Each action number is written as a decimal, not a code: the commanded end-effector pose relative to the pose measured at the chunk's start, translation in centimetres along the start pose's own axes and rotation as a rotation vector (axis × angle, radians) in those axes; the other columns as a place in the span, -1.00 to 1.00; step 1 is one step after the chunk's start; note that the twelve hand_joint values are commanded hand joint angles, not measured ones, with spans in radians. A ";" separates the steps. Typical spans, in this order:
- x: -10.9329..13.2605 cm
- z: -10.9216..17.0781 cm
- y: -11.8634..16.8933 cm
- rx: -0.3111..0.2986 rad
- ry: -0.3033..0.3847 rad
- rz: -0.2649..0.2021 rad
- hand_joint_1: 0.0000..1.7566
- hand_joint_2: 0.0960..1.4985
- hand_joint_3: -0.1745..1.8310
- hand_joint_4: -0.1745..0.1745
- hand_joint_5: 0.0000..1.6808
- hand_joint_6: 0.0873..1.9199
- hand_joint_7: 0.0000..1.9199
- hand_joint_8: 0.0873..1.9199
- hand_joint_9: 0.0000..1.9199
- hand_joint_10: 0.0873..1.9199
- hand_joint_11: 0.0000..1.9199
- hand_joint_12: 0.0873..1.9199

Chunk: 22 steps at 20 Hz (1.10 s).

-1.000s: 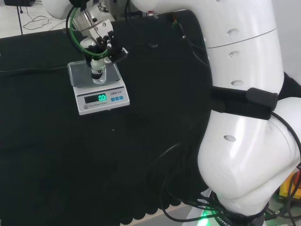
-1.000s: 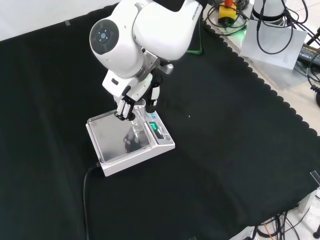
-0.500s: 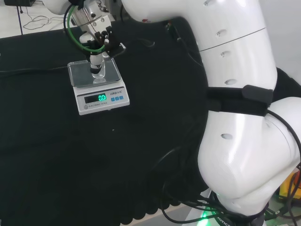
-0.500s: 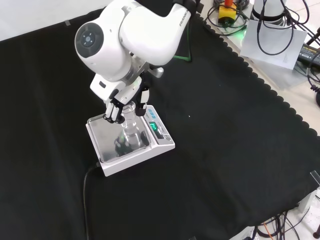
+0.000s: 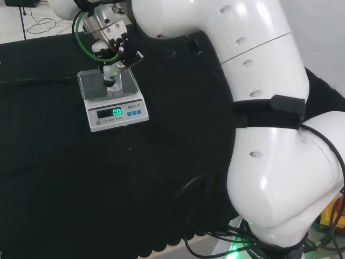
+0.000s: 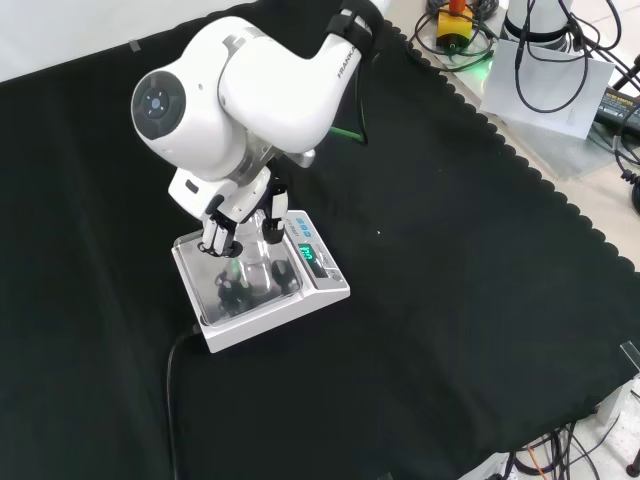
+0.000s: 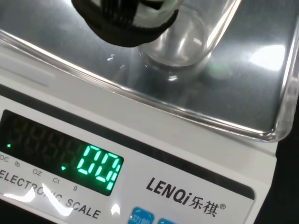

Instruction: Put the beaker on the electronic balance.

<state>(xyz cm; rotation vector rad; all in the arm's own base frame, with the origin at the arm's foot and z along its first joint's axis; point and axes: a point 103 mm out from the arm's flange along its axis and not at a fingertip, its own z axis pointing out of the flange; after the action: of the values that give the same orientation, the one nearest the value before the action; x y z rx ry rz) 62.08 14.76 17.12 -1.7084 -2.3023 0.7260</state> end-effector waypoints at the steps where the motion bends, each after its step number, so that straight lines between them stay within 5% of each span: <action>1: 0.0 0.6 0.3 0.031 0.006 0.000 0.33 0.54 -0.82 -1.00 0.02 0.21 -0.10 0.05 0.12 -0.22 0.15 -0.21; 3: -0.1 0.3 -0.1 0.032 0.004 0.003 0.28 0.55 -0.82 -0.89 0.00 0.24 -0.17 -0.05 0.06 -0.24 0.17 -0.16; 4: -0.2 0.0 -0.4 0.037 0.007 0.004 0.25 0.51 -0.84 -0.60 -0.08 0.14 -0.24 -0.10 0.00 -0.27 0.11 -0.07; 6: -0.4 -0.5 -0.9 0.046 0.013 0.001 0.16 0.41 -0.94 -0.19 -0.32 -0.04 -0.44 -0.17 -0.24 -0.25 -0.15 0.16; 10: -0.5 -1.5 -2.0 0.062 0.033 -0.023 -0.07 0.19 -1.00 0.10 -0.82 -0.56 -0.91 -0.34 -0.87 -0.22 -0.82 0.52; 13: -0.3 -2.1 -2.6 0.072 0.031 -0.035 -0.15 0.14 -1.00 0.21 -0.90 -0.88 -0.99 -0.68 -0.99 -0.71 -0.98 0.41; 16: -0.2 -3.2 -3.9 0.090 0.002 -0.029 -0.20 0.09 -0.99 0.29 -0.98 -1.00 -1.00 -0.92 -1.00 -1.00 -1.00 0.15; 20: -1.0 -6.1 -7.5 -0.021 -0.032 0.012 -0.25 0.05 -0.96 0.22 -0.90 -1.00 -0.94 -0.89 -0.93 -0.96 -1.00 0.08; 22: -1.8 -7.8 -9.6 -0.074 -0.045 0.046 -0.25 0.02 -0.92 0.18 -0.82 -1.00 -0.93 -0.69 -0.97 -0.55 -1.00 0.21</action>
<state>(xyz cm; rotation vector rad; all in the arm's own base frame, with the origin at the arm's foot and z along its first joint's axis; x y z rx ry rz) 60.78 14.35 22.48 -1.6635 -2.2586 0.7749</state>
